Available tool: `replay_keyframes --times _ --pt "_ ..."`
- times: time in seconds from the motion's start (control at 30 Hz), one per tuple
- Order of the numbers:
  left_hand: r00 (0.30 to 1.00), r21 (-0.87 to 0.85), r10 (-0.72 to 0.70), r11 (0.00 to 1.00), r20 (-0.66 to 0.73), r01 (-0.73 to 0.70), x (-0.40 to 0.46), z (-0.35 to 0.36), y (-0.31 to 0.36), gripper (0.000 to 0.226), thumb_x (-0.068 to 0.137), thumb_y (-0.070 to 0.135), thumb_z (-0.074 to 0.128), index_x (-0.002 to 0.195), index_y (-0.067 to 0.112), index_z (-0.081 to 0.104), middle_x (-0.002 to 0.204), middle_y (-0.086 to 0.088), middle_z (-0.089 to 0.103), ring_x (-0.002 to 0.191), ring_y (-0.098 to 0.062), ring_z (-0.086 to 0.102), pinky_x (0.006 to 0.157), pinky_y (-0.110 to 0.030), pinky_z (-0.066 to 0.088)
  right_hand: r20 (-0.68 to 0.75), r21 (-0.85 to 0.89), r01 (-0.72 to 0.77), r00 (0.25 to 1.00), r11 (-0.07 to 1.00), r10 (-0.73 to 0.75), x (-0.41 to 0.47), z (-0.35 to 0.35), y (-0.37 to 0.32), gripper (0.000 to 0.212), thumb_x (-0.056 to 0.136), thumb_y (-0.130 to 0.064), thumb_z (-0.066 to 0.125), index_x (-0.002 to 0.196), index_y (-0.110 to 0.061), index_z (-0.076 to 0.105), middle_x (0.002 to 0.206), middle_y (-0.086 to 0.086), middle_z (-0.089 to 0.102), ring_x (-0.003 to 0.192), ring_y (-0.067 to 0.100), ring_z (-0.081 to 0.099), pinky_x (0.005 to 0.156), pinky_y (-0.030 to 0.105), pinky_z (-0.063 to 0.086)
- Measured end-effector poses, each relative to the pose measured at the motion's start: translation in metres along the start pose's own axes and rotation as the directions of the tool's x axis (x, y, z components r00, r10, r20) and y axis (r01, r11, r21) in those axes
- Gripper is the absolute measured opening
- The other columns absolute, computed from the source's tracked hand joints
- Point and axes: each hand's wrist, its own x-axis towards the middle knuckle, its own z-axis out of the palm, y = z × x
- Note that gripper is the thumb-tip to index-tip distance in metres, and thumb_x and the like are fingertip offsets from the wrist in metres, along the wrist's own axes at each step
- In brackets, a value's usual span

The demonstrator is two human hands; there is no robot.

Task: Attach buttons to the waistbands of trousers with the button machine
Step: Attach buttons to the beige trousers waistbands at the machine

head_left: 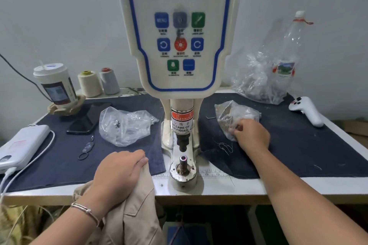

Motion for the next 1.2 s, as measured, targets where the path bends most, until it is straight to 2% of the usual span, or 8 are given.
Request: replay_keyframes --times 0.07,0.27,0.47,0.63,0.77,0.87,0.93,1.2 --pt "0.999 -0.050 -0.037 0.998 -0.025 0.036 -0.002 0.003 -0.002 0.039 0.091 0.043 0.029 0.072 0.017 0.049 0.057 0.003 0.047 0.062 -0.022 0.044 0.061 -0.035 0.026 -0.040 0.013 0.005 0.999 1.000 -0.004 -0.001 0.002 0.001 0.033 0.085 -0.032 0.067 0.057 -0.033 0.050 0.087 0.002 0.069 0.088 0.028 0.063 0.072 0.029 0.040" --pt "0.996 -0.127 -0.080 0.989 -0.035 0.075 -0.004 0.006 -0.005 0.038 0.091 0.045 0.030 0.076 0.017 0.052 0.064 0.002 0.055 0.070 -0.021 0.053 0.061 -0.036 0.029 -0.027 -0.020 0.024 0.999 1.000 -0.024 -0.001 0.003 0.000 0.013 0.089 -0.027 0.060 0.077 -0.031 0.062 0.085 0.001 0.067 0.088 0.028 0.062 0.091 0.042 0.048" --pt "0.992 -0.158 -0.125 0.980 -0.033 0.118 -0.004 0.010 -0.006 0.030 0.100 0.035 0.045 0.077 0.018 0.051 0.065 0.002 0.055 0.071 -0.020 0.053 0.065 -0.037 0.037 -0.157 0.100 0.047 0.987 0.994 -0.031 0.001 0.005 0.003 0.018 0.087 -0.023 0.059 0.069 -0.026 0.056 0.070 0.000 0.059 0.067 0.024 0.050 0.060 0.028 0.036" --pt "0.991 -0.180 -0.131 0.976 -0.033 0.123 -0.004 0.007 -0.003 0.028 0.100 0.032 0.047 0.075 0.021 0.047 0.067 0.004 0.056 0.071 -0.018 0.052 0.065 -0.036 0.037 -0.188 0.184 0.080 0.981 0.980 -0.045 -0.006 -0.001 0.009 0.010 0.082 -0.019 0.067 0.075 -0.012 0.068 0.076 0.011 0.068 0.079 0.035 0.061 0.064 0.031 0.040" --pt "0.992 -0.188 -0.127 0.975 -0.026 0.120 -0.004 0.007 -0.004 0.029 0.101 0.032 0.045 0.074 0.022 0.045 0.066 0.004 0.055 0.070 -0.017 0.051 0.063 -0.035 0.033 -0.131 0.301 0.113 0.988 0.947 -0.076 -0.027 -0.023 0.012 0.007 0.082 -0.013 0.070 0.078 -0.008 0.072 0.080 0.006 0.069 0.080 0.026 0.063 0.067 0.031 0.044" --pt "0.992 -0.189 -0.126 0.975 -0.029 0.119 -0.004 0.007 -0.004 0.031 0.101 0.032 0.045 0.072 0.023 0.041 0.063 0.005 0.052 0.066 -0.015 0.048 0.060 -0.034 0.027 -0.097 0.631 0.059 0.995 0.773 0.004 -0.066 -0.040 -0.006 0.011 0.081 -0.012 0.073 0.070 -0.013 0.071 0.066 0.000 0.067 0.061 0.010 0.059 0.058 0.025 0.045" --pt "0.991 -0.190 -0.132 0.974 -0.033 0.123 -0.004 0.008 -0.004 0.031 0.101 0.032 0.045 0.071 0.024 0.040 0.062 0.006 0.050 0.064 -0.014 0.046 0.059 -0.034 0.024 0.099 0.789 -0.084 0.995 0.608 0.009 -0.098 -0.042 -0.028 0.011 0.081 -0.012 0.072 0.070 -0.012 0.072 0.053 -0.004 0.063 0.045 0.004 0.051 0.045 0.016 0.041" --pt "0.989 -0.180 -0.149 0.973 -0.016 0.144 -0.004 0.008 -0.004 0.033 0.101 0.032 0.045 0.070 0.024 0.036 0.062 0.006 0.048 0.066 -0.016 0.043 0.060 -0.035 0.024 0.641 0.759 -0.618 0.764 0.205 -0.075 -0.138 -0.029 -0.077 0.007 0.085 -0.007 0.068 0.080 -0.003 0.067 0.050 -0.001 0.054 0.034 0.006 0.039 0.031 0.014 0.023"
